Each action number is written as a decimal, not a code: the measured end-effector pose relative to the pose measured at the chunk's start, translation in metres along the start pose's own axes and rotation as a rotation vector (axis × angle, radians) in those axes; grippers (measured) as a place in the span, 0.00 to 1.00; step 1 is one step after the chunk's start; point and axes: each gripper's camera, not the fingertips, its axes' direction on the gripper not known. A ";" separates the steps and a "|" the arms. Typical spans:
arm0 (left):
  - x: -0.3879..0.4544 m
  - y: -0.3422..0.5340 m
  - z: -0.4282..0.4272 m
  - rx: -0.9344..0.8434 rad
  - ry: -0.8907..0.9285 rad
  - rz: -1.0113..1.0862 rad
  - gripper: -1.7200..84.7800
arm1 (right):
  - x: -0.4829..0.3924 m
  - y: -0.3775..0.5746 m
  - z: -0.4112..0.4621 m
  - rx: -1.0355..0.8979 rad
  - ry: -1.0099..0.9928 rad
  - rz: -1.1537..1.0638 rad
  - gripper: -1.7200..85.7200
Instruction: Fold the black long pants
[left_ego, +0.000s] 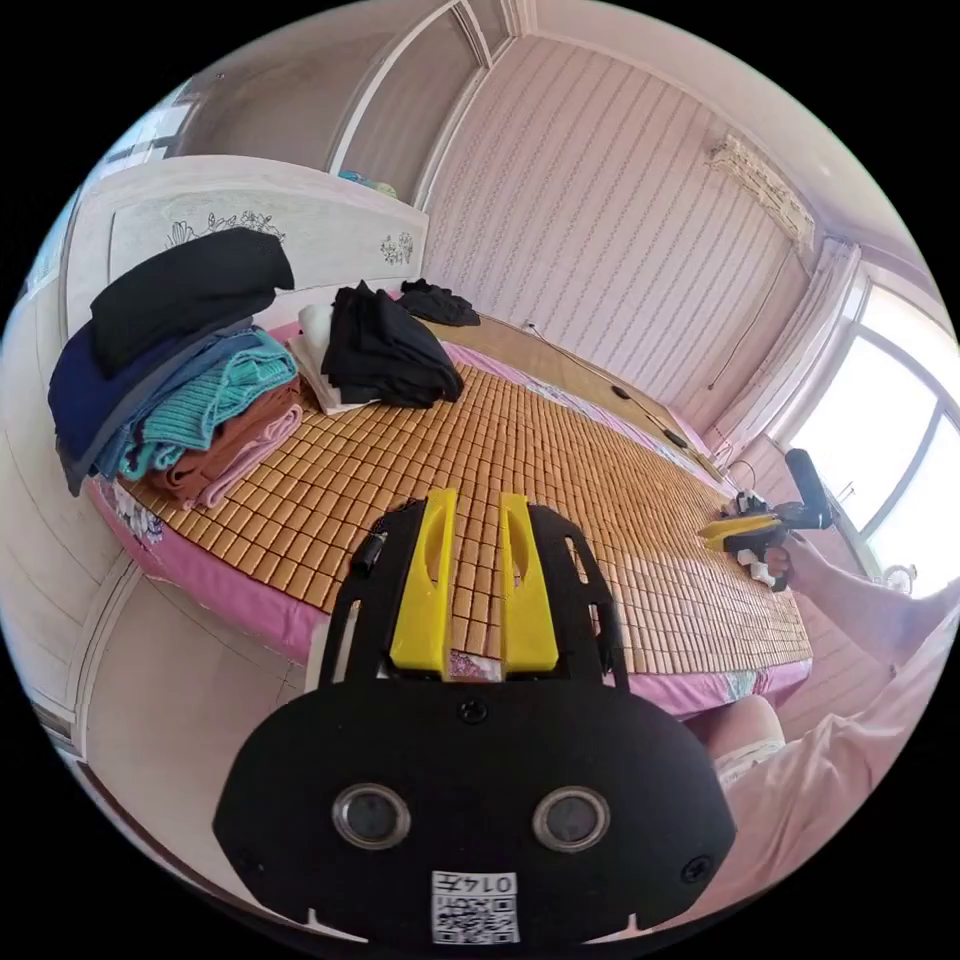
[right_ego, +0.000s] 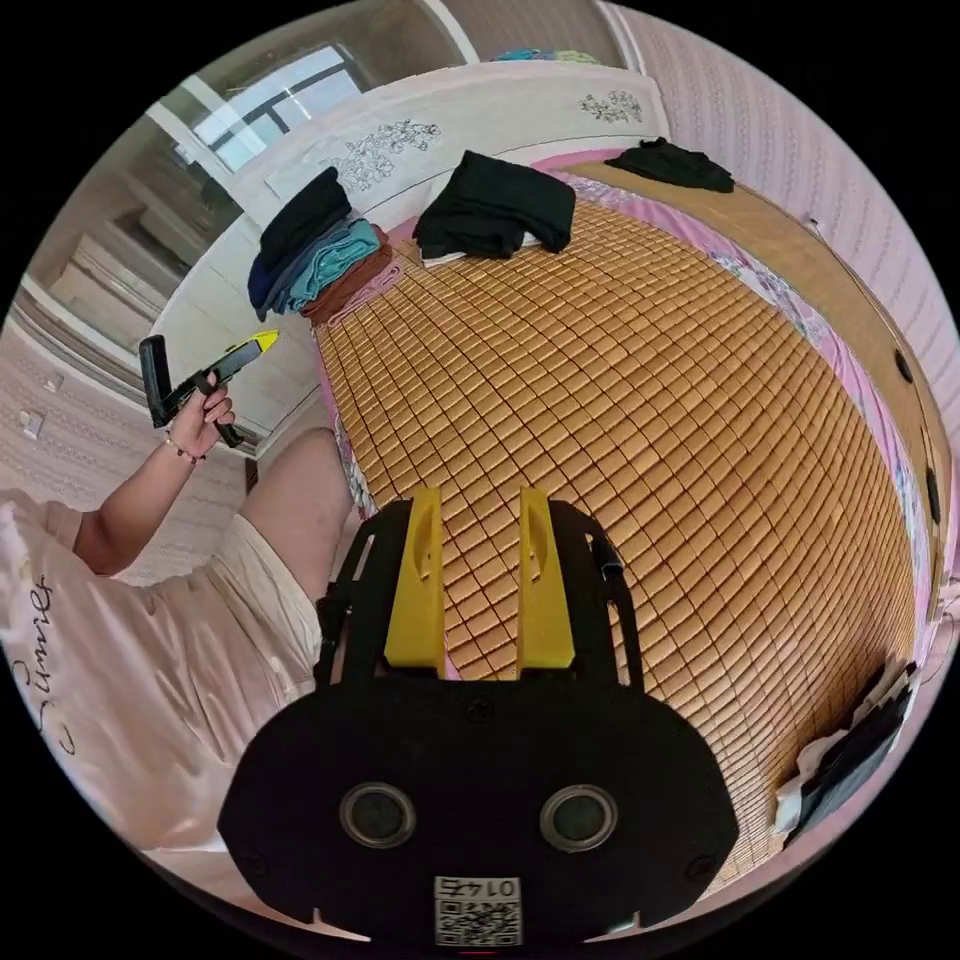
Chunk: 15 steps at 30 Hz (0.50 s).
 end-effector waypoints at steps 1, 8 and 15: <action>-0.012 -0.001 -0.001 0.001 -0.012 -0.008 0.11 | -0.015 -0.035 0.007 -0.011 0.015 -0.043 0.15; -0.063 -0.050 0.025 0.058 -0.008 0.028 0.12 | -0.071 -0.206 0.053 -0.010 0.232 -0.183 0.18; -0.129 -0.142 0.098 0.054 -0.066 0.002 0.14 | -0.099 -0.366 0.136 -0.073 0.440 -0.317 0.17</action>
